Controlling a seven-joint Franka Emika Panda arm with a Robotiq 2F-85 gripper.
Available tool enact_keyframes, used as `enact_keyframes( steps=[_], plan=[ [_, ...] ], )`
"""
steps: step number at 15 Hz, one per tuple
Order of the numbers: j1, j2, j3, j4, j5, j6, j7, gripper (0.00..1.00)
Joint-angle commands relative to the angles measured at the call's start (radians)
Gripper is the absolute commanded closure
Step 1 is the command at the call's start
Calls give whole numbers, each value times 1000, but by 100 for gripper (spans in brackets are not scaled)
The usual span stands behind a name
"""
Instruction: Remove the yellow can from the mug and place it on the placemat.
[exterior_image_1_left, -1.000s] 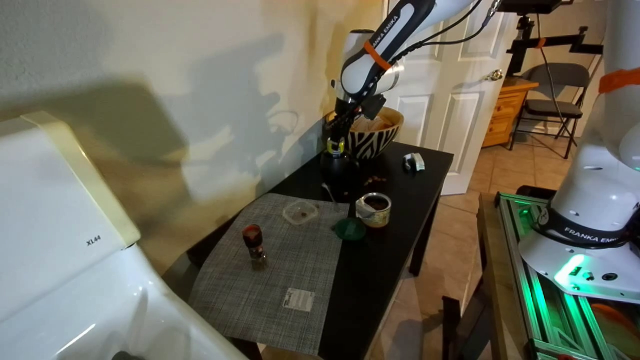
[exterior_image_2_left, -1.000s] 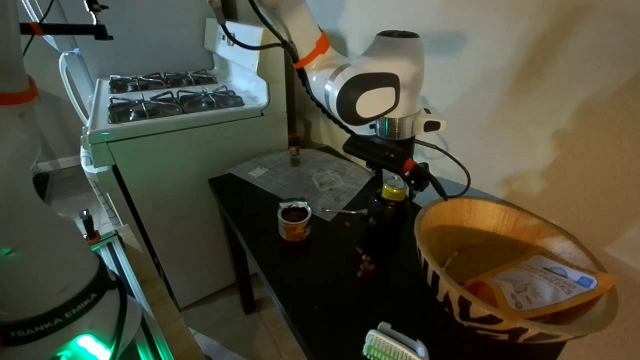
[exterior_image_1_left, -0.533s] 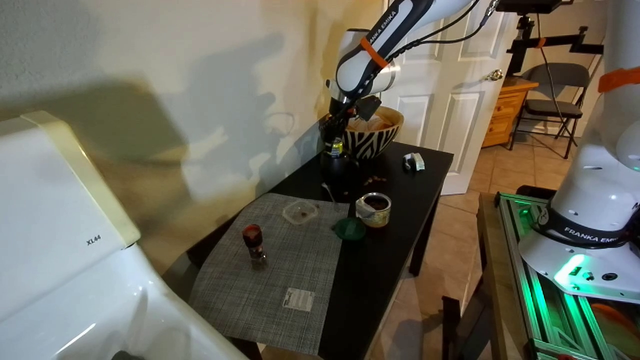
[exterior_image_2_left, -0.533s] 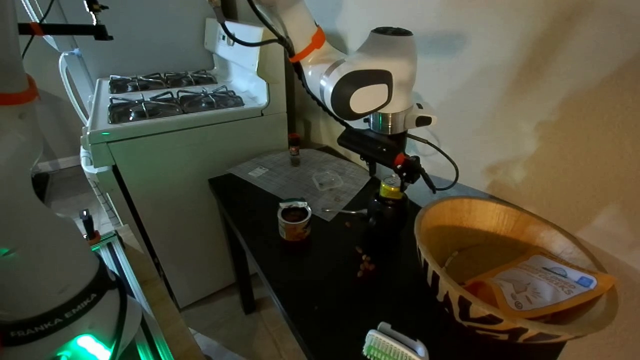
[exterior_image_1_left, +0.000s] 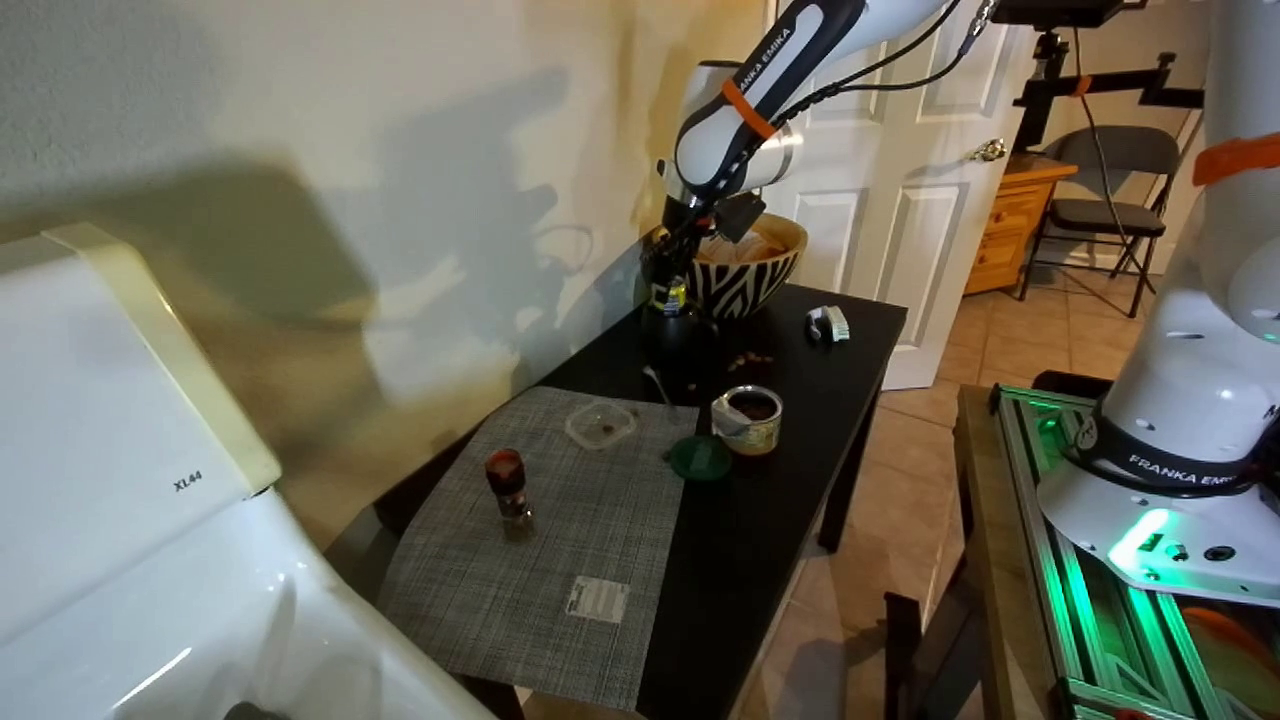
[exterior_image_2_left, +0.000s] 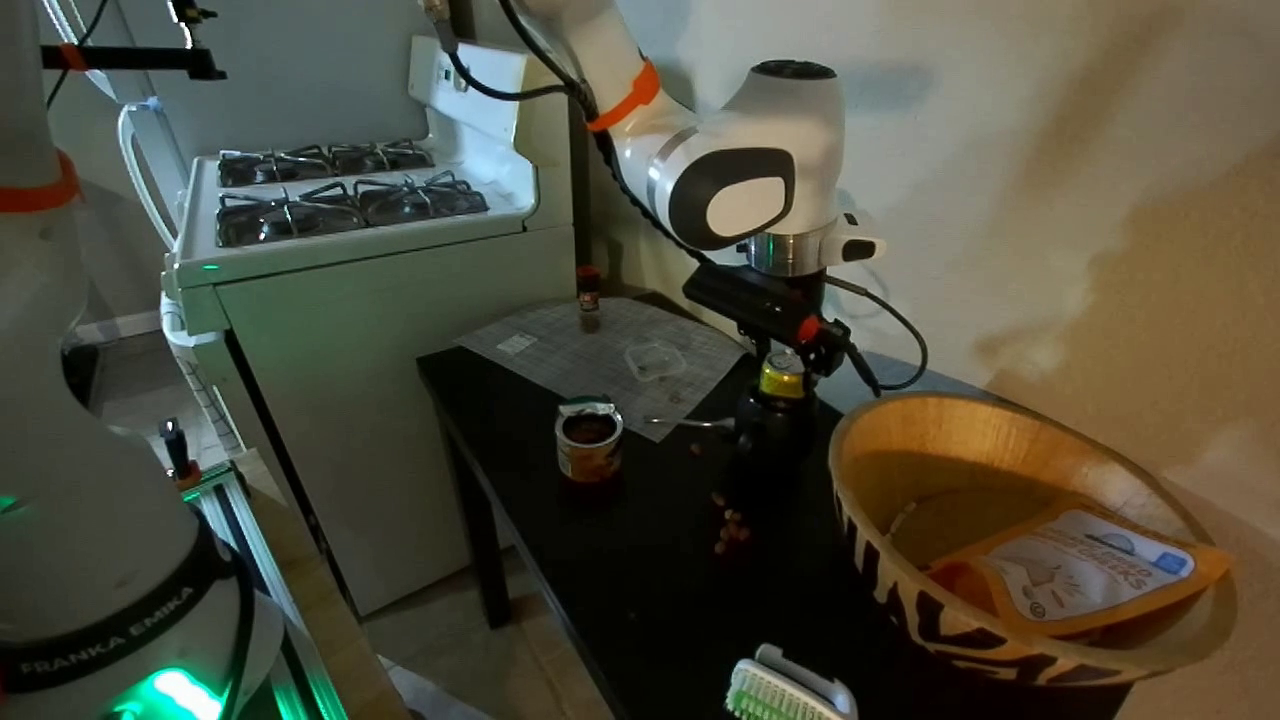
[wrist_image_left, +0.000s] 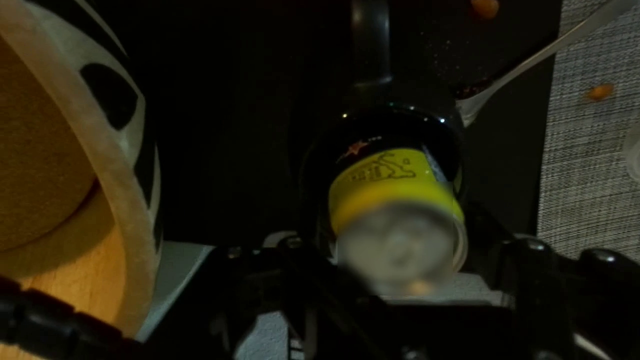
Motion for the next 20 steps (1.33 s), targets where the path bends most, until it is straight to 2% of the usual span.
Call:
enact_keyframes(
  steps=[1, 2, 7, 10, 13, 15, 20],
  plan=[
    [-19, 14, 18, -1, 10, 49, -5, 58],
    [-18, 5, 18, -6, 5, 46, -3, 62],
    [-4, -120, 26, -53, -11, -15, -13, 62],
    [43, -212, -19, -67, -128, -47, 53, 62],
    [64, -309, -13, -72, -167, -89, 58, 62],
    [84, -372, 8, -85, -107, -141, -1, 62],
    [178, -434, 12, -129, 73, -376, -184, 62]
  ],
)
